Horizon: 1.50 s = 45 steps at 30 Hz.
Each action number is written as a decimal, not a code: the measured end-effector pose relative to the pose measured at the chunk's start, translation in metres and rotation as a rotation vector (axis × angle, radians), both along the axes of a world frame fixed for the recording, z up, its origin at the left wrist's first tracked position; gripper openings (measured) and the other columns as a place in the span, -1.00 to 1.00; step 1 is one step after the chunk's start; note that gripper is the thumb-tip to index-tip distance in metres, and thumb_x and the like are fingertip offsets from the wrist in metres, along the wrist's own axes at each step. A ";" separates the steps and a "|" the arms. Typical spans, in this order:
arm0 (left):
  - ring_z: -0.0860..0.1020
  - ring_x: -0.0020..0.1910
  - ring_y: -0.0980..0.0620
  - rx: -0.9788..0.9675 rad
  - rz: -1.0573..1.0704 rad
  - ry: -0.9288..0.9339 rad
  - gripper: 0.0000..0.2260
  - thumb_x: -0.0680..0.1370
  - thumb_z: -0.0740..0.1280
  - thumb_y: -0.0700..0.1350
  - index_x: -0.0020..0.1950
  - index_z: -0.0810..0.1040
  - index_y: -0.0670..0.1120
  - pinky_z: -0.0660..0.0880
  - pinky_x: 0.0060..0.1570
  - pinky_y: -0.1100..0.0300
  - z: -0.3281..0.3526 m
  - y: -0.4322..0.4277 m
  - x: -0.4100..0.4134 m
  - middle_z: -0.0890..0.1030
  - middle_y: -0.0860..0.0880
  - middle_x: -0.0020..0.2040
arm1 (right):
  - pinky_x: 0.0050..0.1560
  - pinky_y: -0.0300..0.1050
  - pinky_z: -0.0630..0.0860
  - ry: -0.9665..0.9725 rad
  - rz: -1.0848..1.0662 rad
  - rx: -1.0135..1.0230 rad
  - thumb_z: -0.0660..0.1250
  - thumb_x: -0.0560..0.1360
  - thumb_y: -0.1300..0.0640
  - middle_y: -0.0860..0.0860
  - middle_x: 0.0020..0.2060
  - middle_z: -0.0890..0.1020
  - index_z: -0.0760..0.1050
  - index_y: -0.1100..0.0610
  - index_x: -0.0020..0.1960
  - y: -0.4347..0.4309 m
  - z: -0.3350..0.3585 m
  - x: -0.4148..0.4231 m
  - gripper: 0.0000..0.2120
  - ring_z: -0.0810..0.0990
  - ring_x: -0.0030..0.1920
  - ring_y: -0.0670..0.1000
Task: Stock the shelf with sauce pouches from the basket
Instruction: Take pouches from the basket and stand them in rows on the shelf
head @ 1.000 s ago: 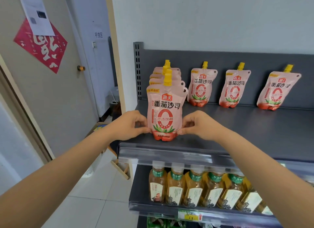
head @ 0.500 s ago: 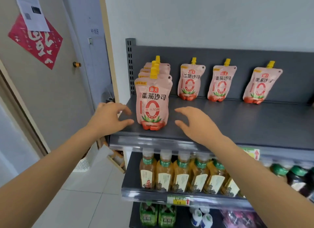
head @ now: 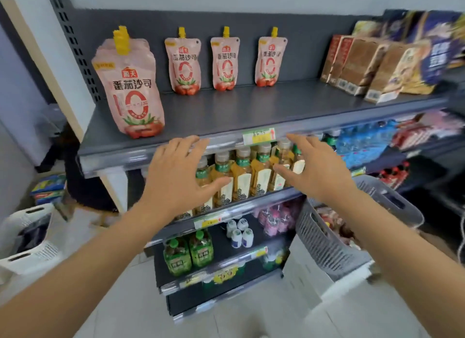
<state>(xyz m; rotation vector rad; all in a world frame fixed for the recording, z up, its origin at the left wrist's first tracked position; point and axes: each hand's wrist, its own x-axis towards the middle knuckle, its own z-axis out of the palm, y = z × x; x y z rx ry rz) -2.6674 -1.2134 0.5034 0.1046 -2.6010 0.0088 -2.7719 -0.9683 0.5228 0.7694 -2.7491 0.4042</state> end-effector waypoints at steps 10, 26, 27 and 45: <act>0.44 0.25 -0.12 -0.029 -0.260 -0.191 -0.26 0.40 0.11 0.44 0.37 0.41 -0.06 0.37 0.19 -0.01 -0.063 0.151 -0.104 0.49 -0.07 0.28 | 0.10 0.05 0.50 -0.229 -0.314 -0.018 0.31 0.48 -0.20 0.10 0.31 0.47 0.28 0.06 0.46 0.156 -0.059 -0.055 -0.35 0.50 0.22 0.14; 0.37 0.31 -0.06 0.112 -0.187 -0.746 -0.46 0.50 0.23 0.22 0.39 0.32 0.00 0.30 0.28 0.00 -0.225 0.358 -0.318 0.43 -0.04 0.32 | 0.08 -0.01 0.49 -0.845 -0.540 -0.058 0.36 0.44 0.05 0.19 0.14 0.55 0.33 0.22 0.29 0.309 -0.248 -0.276 -0.50 0.53 0.16 0.22; 0.38 0.31 -0.07 0.124 -0.170 -0.774 -0.46 0.50 0.25 0.20 0.40 0.31 -0.02 0.31 0.28 -0.01 -0.234 0.362 -0.323 0.43 -0.05 0.31 | 0.15 0.04 0.49 -0.861 -0.555 -0.035 0.34 0.43 0.10 0.21 0.17 0.54 0.31 0.23 0.29 0.310 -0.260 -0.280 -0.51 0.52 0.18 0.24; 0.59 -0.13 -0.06 0.521 -0.053 -0.830 -0.83 0.55 0.26 -0.27 -0.01 0.64 -0.15 0.49 -0.11 0.24 -0.316 0.366 -0.385 0.59 -0.10 -0.07 | 0.38 0.00 0.27 -1.033 -0.655 -0.147 0.56 0.32 0.05 0.28 0.43 0.23 -0.09 0.38 0.48 0.277 -0.338 -0.314 0.06 0.21 0.46 0.21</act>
